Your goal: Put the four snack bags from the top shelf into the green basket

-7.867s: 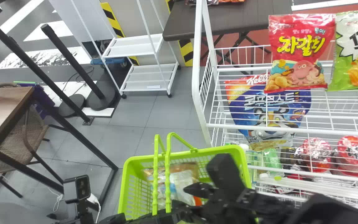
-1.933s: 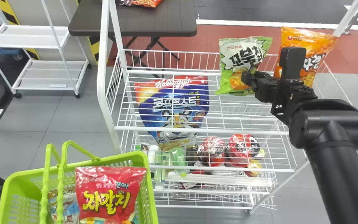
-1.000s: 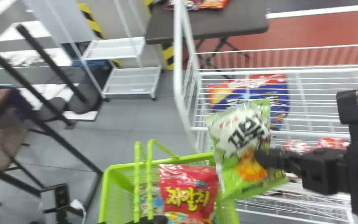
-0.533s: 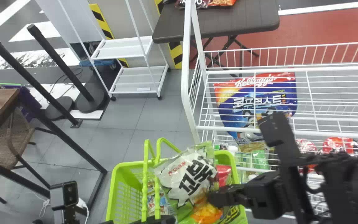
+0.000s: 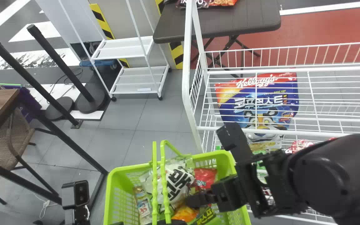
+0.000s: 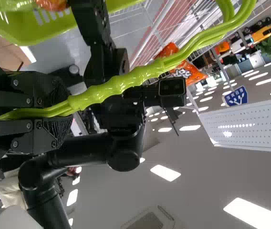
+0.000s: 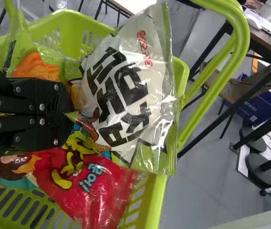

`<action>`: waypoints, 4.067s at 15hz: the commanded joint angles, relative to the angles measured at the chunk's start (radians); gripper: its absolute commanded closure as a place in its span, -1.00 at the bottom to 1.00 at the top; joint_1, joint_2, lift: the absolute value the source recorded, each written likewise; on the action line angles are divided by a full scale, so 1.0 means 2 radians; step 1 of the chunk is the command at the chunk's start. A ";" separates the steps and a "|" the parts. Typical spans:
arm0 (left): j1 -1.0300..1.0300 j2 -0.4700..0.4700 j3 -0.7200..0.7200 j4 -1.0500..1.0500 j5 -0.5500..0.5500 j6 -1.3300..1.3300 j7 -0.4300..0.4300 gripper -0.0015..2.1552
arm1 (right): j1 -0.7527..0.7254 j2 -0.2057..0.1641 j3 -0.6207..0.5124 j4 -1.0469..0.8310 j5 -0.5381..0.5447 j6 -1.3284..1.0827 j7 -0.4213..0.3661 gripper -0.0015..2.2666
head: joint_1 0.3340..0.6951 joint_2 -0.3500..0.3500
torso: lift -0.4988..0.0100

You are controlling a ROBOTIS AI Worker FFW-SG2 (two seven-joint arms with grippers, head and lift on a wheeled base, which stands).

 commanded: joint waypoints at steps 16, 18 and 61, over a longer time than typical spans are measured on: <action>-0.006 0.005 -0.011 0.002 -0.005 0.000 -0.005 0.99 | -0.039 0.006 -0.019 0.032 -0.106 0.111 0.024 -0.94 | 1.00 1.00 | 0.96; -0.006 0.008 -0.011 0.003 -0.004 0.000 -0.005 0.99 | -0.018 0.003 -0.051 -0.020 -0.106 0.111 0.033 -0.96 | 1.00 1.00 | 0.96; -0.009 0.013 0.007 0.039 0.001 -0.011 -0.005 0.99 | 0.025 -0.065 -0.362 -0.159 0.128 -0.062 -0.030 0.99 | 1.00 -0.45 | 0.96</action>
